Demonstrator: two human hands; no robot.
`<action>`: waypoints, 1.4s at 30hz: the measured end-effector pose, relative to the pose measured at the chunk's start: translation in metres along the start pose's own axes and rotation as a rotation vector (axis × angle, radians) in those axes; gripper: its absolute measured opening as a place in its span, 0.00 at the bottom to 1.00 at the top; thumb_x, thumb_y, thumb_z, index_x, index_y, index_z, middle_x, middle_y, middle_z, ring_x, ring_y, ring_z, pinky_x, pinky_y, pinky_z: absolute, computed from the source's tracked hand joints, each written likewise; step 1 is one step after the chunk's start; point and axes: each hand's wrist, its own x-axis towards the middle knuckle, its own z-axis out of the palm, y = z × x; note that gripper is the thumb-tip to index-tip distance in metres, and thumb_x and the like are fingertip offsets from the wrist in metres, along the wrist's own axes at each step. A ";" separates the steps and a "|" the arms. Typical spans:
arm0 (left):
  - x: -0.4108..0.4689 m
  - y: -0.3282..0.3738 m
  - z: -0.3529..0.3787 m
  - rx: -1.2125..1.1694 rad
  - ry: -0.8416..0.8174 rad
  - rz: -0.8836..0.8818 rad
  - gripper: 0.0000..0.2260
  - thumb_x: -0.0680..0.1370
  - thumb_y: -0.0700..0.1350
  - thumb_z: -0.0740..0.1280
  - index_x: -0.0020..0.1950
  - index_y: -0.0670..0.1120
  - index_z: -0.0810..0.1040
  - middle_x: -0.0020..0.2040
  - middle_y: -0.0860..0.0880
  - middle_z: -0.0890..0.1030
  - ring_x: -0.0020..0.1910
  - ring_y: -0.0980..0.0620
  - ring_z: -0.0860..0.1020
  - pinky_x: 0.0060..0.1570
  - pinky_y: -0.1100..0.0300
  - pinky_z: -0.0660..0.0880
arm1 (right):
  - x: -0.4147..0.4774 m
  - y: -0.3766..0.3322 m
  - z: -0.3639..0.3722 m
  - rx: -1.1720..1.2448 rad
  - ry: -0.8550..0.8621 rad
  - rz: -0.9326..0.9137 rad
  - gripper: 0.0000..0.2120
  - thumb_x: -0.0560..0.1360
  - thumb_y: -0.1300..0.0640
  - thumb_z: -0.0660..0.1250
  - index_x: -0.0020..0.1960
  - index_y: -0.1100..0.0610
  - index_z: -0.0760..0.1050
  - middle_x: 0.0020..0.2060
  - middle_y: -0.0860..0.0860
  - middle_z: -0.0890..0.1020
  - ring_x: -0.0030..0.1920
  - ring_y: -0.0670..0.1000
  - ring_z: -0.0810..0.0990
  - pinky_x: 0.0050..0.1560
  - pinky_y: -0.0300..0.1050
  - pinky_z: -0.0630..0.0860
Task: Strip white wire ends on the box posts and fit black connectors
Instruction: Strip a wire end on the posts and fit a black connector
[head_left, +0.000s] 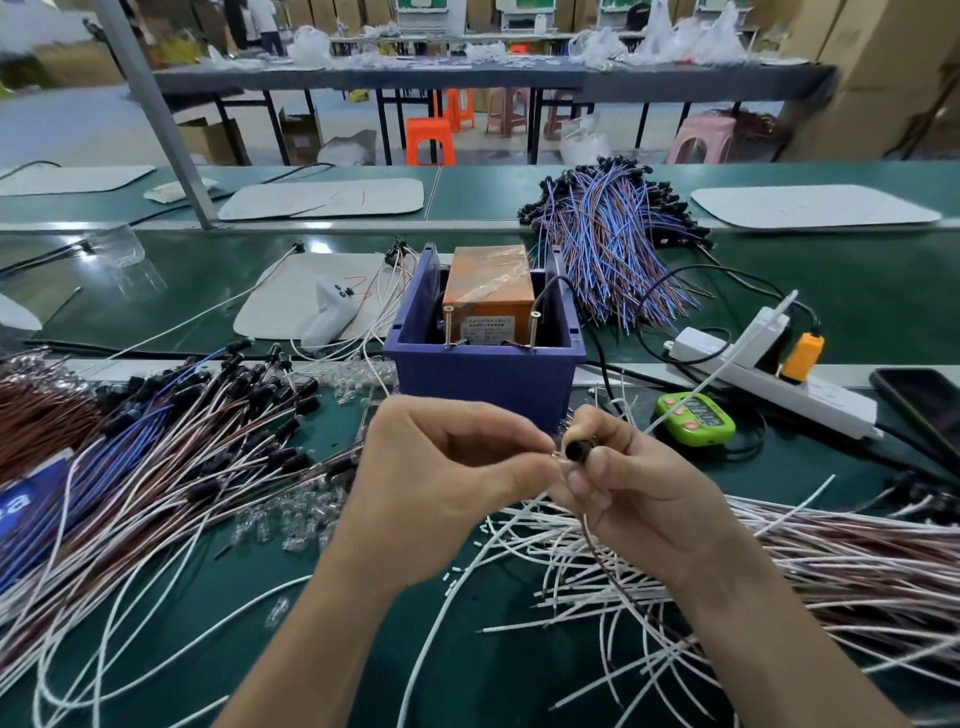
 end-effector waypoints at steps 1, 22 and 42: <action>-0.001 0.000 0.003 0.027 0.002 0.010 0.07 0.67 0.42 0.82 0.42 0.52 0.89 0.37 0.51 0.87 0.35 0.56 0.85 0.37 0.67 0.79 | 0.000 0.000 0.000 -0.002 -0.005 0.002 0.20 0.57 0.61 0.87 0.42 0.62 0.81 0.28 0.56 0.73 0.25 0.48 0.69 0.33 0.41 0.70; -0.005 -0.011 0.007 0.343 0.139 0.092 0.09 0.69 0.45 0.81 0.45 0.57 0.88 0.37 0.62 0.86 0.35 0.59 0.85 0.37 0.70 0.77 | -0.001 -0.003 0.007 -0.330 0.077 -0.062 0.19 0.56 0.54 0.88 0.42 0.57 0.85 0.34 0.54 0.82 0.35 0.50 0.75 0.40 0.42 0.68; -0.001 -0.025 0.007 0.065 0.132 -0.095 0.10 0.64 0.40 0.84 0.39 0.53 0.89 0.34 0.50 0.86 0.32 0.54 0.85 0.36 0.67 0.79 | -0.003 -0.006 0.011 -0.437 0.073 -0.086 0.19 0.58 0.51 0.87 0.42 0.59 0.86 0.30 0.57 0.82 0.27 0.47 0.75 0.27 0.35 0.71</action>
